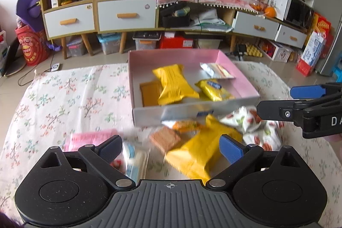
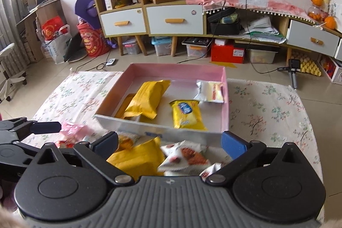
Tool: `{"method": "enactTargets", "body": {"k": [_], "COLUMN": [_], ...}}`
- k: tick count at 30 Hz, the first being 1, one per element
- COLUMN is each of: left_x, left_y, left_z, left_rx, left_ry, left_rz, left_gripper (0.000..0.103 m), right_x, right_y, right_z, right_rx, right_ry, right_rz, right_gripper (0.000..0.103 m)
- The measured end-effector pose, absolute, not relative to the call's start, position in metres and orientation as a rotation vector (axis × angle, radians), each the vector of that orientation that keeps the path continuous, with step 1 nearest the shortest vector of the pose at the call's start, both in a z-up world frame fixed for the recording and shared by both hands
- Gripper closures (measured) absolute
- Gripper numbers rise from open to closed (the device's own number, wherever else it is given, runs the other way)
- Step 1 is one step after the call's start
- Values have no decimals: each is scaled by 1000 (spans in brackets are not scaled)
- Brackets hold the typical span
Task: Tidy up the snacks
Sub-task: 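Move both open tools back toward the remaining snack pile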
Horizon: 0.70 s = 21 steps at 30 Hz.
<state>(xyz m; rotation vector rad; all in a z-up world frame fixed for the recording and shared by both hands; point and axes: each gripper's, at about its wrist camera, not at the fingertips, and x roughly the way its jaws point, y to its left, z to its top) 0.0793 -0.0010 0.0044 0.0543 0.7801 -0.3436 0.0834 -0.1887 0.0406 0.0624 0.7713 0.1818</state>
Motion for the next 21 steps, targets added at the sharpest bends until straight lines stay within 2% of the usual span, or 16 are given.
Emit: {"method": "enactTargets", "body": {"k": [10, 21], "left_x": [56, 36], "left_y": [18, 46], "left_z": [-1, -25], "left_rx": [74, 215], "left_ry": [770, 748], "left_rz": [-355, -350], "left_gripper": [4, 4], "right_x": [58, 32], "right_y": [-173, -153], "right_z": [28, 8], "right_rx": [12, -109], "right_ry": [780, 800], "right_rz": [225, 267], "right_gripper": [0, 0]}}
